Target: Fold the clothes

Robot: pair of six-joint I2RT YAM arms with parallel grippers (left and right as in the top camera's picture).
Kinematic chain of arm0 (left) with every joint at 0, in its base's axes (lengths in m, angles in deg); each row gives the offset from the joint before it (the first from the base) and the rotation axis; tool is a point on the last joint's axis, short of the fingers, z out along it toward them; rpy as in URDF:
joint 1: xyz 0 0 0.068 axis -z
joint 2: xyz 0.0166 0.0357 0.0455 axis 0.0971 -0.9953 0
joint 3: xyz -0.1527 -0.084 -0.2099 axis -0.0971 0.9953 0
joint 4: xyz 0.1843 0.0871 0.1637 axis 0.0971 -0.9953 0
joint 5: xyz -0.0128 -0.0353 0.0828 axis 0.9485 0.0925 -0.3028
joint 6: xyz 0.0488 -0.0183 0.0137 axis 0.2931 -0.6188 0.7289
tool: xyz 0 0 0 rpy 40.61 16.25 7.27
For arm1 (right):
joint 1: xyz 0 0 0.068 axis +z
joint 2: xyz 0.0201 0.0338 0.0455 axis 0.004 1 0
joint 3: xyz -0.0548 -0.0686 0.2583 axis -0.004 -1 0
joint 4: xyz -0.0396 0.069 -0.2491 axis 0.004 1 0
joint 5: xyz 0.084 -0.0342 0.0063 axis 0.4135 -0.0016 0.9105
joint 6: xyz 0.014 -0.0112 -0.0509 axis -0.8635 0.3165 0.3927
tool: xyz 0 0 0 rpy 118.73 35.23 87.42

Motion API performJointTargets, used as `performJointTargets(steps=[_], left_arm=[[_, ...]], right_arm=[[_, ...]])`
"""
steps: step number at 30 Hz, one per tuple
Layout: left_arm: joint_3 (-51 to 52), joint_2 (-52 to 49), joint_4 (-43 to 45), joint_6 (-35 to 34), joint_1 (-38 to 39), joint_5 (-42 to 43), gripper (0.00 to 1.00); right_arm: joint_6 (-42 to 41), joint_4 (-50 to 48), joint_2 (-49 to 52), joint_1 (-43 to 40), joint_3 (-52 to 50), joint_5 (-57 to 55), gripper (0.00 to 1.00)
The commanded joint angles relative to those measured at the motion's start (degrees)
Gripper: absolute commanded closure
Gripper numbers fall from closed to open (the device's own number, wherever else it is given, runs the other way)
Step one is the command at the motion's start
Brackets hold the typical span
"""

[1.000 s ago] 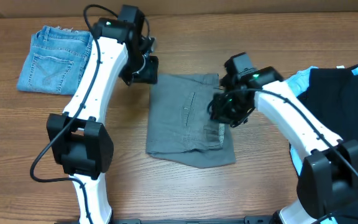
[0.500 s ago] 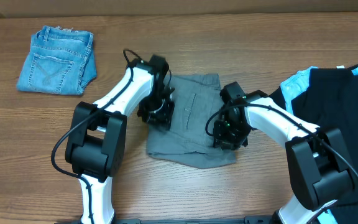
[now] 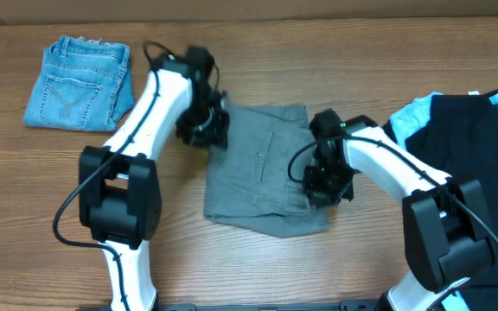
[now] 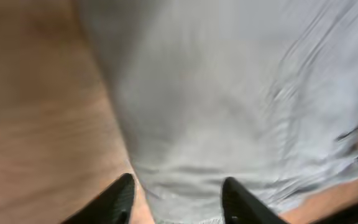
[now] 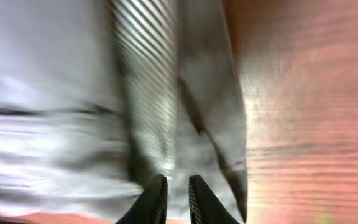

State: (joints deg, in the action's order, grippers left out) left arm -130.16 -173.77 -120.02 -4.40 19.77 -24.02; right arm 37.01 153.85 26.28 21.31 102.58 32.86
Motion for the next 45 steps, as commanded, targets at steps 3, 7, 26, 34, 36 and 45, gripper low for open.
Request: performJointTargets(steps=[3,7,26,34,36,45], left_arm=[[-4.94,0.15,3.15,1.01,-1.88,0.28,0.41],[-4.5,0.13,5.51,1.09,-1.97,0.22,0.36],[-4.39,0.11,6.27,1.22,-1.97,0.02,0.34],[-4.39,0.11,6.27,2.01,-1.97,0.02,0.27],[-4.39,0.11,6.34,2.54,-1.97,0.02,0.23],[-4.24,0.09,7.19,8.5,-1.75,0.04,0.2]], right_arm=[[0.13,-1.42,-5.31,-0.15,4.96,6.47,0.83],[0.2,-2.6,-4.37,-0.15,4.76,7.82,0.72],[-5.92,-14.32,3.26,-7.61,-9.31,4.2,0.92],[-2.29,-21.16,3.23,-20.26,-8.2,-2.82,0.96],[1.27,-21.68,3.23,-22.91,-5.7,-2.4,0.96],[7.93,-5.7,1.05,-24.48,6.54,12.44,0.91]])
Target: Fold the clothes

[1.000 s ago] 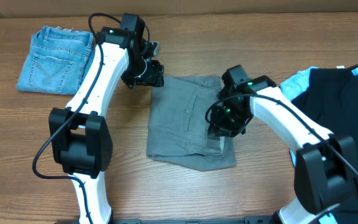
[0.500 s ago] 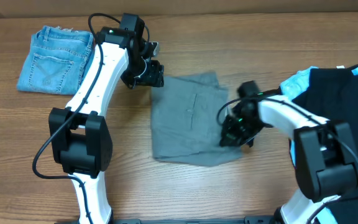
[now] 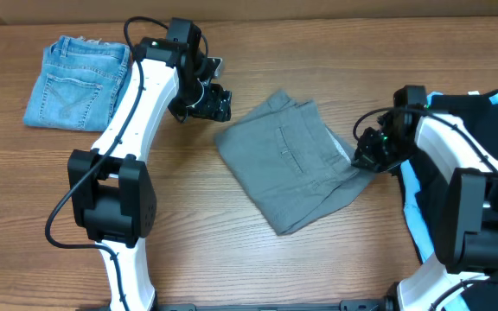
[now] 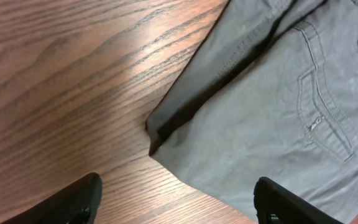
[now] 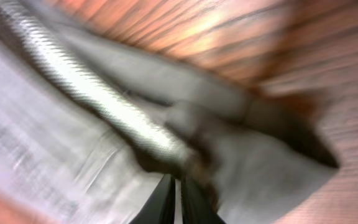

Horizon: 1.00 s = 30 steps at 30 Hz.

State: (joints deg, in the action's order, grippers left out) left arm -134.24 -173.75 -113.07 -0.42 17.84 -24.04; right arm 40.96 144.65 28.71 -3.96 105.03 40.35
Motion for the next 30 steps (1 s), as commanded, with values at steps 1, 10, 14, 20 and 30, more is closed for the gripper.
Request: performJointTargets(steps=[1,10,14,20,30], left_arm=[[-0.09,0.04,0.33,5.6,0.17,0.07,0.2],[3.5,-2.21,3.91,14.45,0.83,5.75,0.34],[5.7,-5.09,6.1,16.31,1.95,6.03,0.49],[6.36,-11.04,5.18,16.06,3.67,7.1,0.8],[6.34,-11.82,-5.25,13.29,4.9,12.2,0.94]], right_arm=[[3.69,5.88,-1.7,1.22,4.63,5.46,0.91],[0.15,8.35,-1.95,5.88,-1.84,6.47,0.92],[-4.61,1.86,-1.95,6.86,-9.05,5.77,0.92],[-12.33,-9.35,-1.95,5.49,-16.74,0.13,0.92],[-12.76,-24.17,-1.95,-1.7,-15.52,-7.52,0.92]])
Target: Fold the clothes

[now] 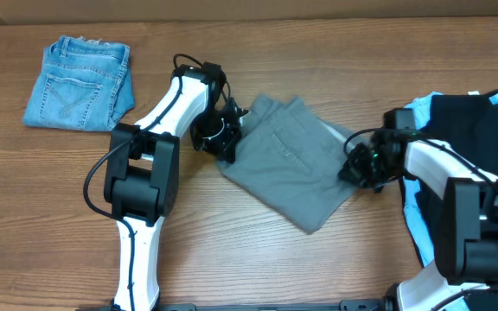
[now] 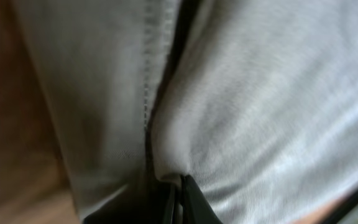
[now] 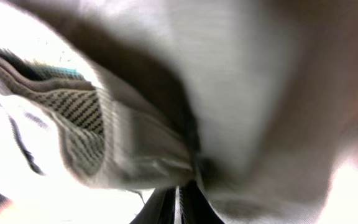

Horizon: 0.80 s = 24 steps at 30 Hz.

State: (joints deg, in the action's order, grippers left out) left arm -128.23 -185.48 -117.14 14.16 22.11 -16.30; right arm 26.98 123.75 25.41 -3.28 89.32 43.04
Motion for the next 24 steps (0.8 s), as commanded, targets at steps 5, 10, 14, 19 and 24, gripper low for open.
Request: performJointTargets(steps=[5,10,14,19,24], left_arm=[[0.33,1.99,-1.97,-1.68,0.76,8.2,0.82],[0.2,6.1,-0.04,-4.24,-0.26,4.55,0.61],[0.2,7.91,4.22,-7.5,-2.54,2.58,0.44],[0.55,7.13,10.64,-10.14,-4.48,2.62,0.2],[0.98,5.18,14.47,-10.38,-3.67,5.64,0.07]], right_arm=[[9.6,-6.99,1.36,-3.32,3.1,-9.22,0.9],[14.14,5.2,0.0,-3.26,10.69,-2.82,0.85],[16.09,14.23,-2.19,-3.23,15.58,2.12,0.83],[16.04,21.94,-4.0,-1.97,16.94,6.84,0.83],[15.98,24.87,-3.43,1.77,14.25,3.87,0.83]])
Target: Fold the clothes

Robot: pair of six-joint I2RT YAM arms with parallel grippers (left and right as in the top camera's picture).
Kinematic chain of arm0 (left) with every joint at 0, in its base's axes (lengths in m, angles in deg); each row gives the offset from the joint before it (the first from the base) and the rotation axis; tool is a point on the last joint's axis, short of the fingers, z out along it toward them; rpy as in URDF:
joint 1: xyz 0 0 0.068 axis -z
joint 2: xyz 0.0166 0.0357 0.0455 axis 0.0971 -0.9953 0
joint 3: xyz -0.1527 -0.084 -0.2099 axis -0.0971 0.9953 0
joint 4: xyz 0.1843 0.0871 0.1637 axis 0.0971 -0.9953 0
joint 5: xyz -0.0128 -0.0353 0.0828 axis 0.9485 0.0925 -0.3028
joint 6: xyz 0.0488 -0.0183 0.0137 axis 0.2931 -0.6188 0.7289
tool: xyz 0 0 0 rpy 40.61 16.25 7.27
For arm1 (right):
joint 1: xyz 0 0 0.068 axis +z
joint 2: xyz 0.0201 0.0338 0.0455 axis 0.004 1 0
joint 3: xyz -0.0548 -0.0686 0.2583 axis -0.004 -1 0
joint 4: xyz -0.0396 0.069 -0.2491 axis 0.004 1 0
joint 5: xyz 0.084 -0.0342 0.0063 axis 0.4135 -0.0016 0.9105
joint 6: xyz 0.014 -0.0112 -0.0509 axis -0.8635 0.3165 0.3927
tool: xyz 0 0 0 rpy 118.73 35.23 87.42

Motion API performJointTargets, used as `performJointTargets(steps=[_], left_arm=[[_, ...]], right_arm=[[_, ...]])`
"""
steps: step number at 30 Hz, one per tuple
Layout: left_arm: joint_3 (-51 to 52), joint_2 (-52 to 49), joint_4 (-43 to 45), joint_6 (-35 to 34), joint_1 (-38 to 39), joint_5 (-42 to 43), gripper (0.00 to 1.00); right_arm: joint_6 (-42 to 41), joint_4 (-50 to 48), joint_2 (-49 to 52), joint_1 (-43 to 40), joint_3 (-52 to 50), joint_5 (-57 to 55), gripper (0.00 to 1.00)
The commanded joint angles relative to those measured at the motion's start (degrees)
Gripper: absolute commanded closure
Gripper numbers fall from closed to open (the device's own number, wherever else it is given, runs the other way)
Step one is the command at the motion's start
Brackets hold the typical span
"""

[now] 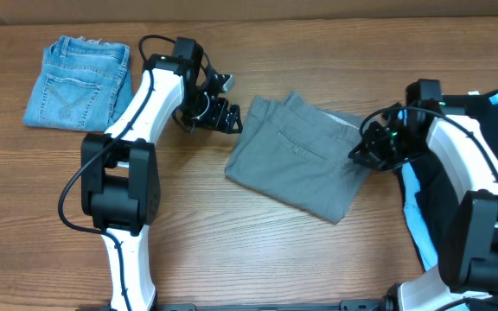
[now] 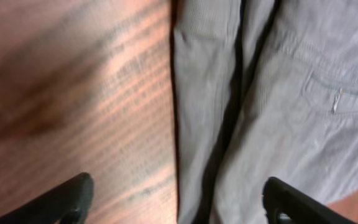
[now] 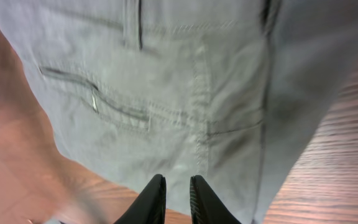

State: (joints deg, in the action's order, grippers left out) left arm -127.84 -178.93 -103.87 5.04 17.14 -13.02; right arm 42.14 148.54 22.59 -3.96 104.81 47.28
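Observation:
Grey folded shorts [image 1: 296,160] lie flat and slightly askew mid-table, back pocket up [image 3: 166,81]. My left gripper [image 1: 223,117] hangs wide open just off their top-left corner. The left wrist view [image 2: 176,190] shows only wood and the garment's folded edge [image 2: 229,106] between the fingers. My right gripper [image 1: 363,155] hovers above the shorts' right edge. Its jaws are only a little apart [image 3: 178,183], with nothing between them.
Folded blue jeans [image 1: 78,82] rest at the far left of the wooden table [image 1: 232,250]. A heap of black and light blue clothes [image 1: 482,147] covers the right side, close behind my right arm.
Both grippers were shut on opposite edges of the grey shorts; both have let go. The left now stands wide open at the top-left corner. The shorts lie a little further right and flatter.
The grey shorts lay at mid-table with my left gripper open at their top-left and my right at their right edge. Then they lay turned diagonally, the right gripper shut on their right corner. Then both grippers held opposite edges. Now the shorts lie flat and released.

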Motion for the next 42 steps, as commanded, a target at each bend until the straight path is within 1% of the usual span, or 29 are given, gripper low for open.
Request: performJointTargets(steps=[1,2,4,9,13,15,18,20,21,22,26,32,37,38,41,42], left_arm=[[0.59,-1.99,1.57,-1.31,1.62,3.1,0.07],[0.59,-2.75,1.84,-1.62,1.95,3.85,0.07],[0.59,-4.66,2.16,-2.12,2.78,5.99,0.07],[0.59,-8.11,2.14,-4.37,4.61,6.45,0.07],[0.59,-10.34,2.43,-7.3,6.23,6.32,0.08],[0.59,-11.26,2.58,-8.83,6.95,6.12,0.09],[0.59,-12.68,2.62,-10.69,8.11,6.21,0.11],[0.59,-13.25,2.62,-10.97,9.01,6.21,0.15],[0.59,-13.35,2.64,-11.1,9.49,6.25,0.18],[0.59,-13.57,2.82,-11.1,10.49,6.51,0.23],[0.59,-13.6,3.69,-11.52,13.03,6.58,0.32],[0.59,-13.6,6.32,-14.21,15.56,6.69,0.39],[0.59,-13.6,7.04,-15.78,16.72,7.32,0.48],[0.59,-13.6,7.8,-16.7,16.87,8.79,0.5],[0.59,-13.6,9.46,-16.65,16.96,12.96,0.56],[0.59,-13.6,9.51,-16.65,16.96,13.46,0.6]], right_arm=[[0.59,-0.15,-0.61,3.37,-2.16,-1.14,0.83],[0.33,-0.66,-0.55,4.46,-3.26,-2.1,0.83],[-3.1,-2.75,-0.24,6.84,-6.19,-4.94,0.83],[-7.48,-7.76,2.01,9.46,-11.28,-8.04,0.83],[-7.61,-10.58,4.02,9.6,-13.68,-8.48,0.84],[-7.61,-10.69,4.42,9.6,-13.9,-8.63,0.86],[-7.58,-10.97,4.48,9.6,-13.9,-8.63,0.86],[-7.56,-11.26,4.48,9.6,-13.9,-8.66,0.86],[-7.56,-11.43,4.48,9.6,-13.9,-8.63,0.86],[-7.56,-11.69,4.48,9.6,-13.9,-8.63,0.86],[-7.56,-12.04,4.48,9.6,-13.9,-8.63,0.86],[-6.91,-12.04,4.48,9.6,-13.9,-8.61,0.86],[-6.88,-11.87,4.48,9.6,-13.9,-8.61,0.86],[-6.88,-11.89,4.48,9.6,-13.9,-8.63,0.86],[-6.84,-11.87,4.48,9.6,-13.9,-8.63,0.86],[-6.71,-11.85,4.48,9.6,-13.9,-8.63,0.86]])
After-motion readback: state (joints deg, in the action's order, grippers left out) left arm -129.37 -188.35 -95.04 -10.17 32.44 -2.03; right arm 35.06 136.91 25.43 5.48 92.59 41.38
